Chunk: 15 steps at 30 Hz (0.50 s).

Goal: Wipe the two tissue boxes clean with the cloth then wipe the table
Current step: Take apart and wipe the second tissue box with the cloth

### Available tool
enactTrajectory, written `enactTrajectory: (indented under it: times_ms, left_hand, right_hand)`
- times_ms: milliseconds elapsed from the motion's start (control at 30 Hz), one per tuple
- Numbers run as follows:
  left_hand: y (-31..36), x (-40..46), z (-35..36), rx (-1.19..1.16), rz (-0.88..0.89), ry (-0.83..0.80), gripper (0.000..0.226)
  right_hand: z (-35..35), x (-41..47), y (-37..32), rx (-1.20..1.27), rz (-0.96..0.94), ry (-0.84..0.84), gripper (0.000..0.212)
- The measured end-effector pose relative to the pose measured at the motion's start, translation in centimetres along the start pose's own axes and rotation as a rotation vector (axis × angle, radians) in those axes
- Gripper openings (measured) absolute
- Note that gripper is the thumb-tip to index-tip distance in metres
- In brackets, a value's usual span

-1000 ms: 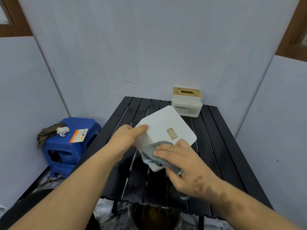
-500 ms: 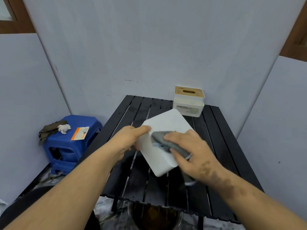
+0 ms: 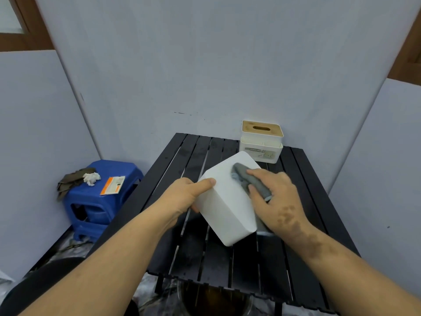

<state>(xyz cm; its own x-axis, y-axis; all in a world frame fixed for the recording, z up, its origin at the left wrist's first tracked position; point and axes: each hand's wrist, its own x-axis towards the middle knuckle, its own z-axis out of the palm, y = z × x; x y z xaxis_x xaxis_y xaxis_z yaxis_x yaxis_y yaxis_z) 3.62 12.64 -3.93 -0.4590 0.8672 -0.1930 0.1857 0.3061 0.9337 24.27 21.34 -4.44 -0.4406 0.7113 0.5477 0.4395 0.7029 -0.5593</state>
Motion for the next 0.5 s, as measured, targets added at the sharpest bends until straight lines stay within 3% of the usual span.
enactTrajectory:
  times_ms: [100,233,267,400,467,500]
  left_hand:
    - [0.0,0.0,0.3,-0.005,0.013,0.008,0.039]
    - [0.3,0.0,-0.2,0.002,0.033,-0.027,0.051]
    - [0.3,0.0,-0.3,0.017,0.037,-0.034,0.056]
    - [0.2,-0.1,-0.3,0.041,0.052,-0.037,0.064]
    - [0.0,0.0,-0.2,0.034,0.068,-0.031,0.059]
    - [-0.1,0.0,-0.2,0.028,0.076,-0.025,0.055]
  right_hand:
    - [0.6,0.1,-1.0,-0.042,0.124,0.008,0.035]
    - [0.6,-0.6,-2.5,-0.018,-0.296,-0.100,0.041]
    - [0.5,0.0,-1.6,-0.010,-0.273,-0.093,0.040]
    - [-0.5,2.2,0.7,0.033,0.178,0.043,0.037]
    - [0.2,1.5,-0.8,0.047,0.110,-0.004,0.038]
    - [0.6,0.9,-2.1,0.046,-0.027,-0.031,0.037]
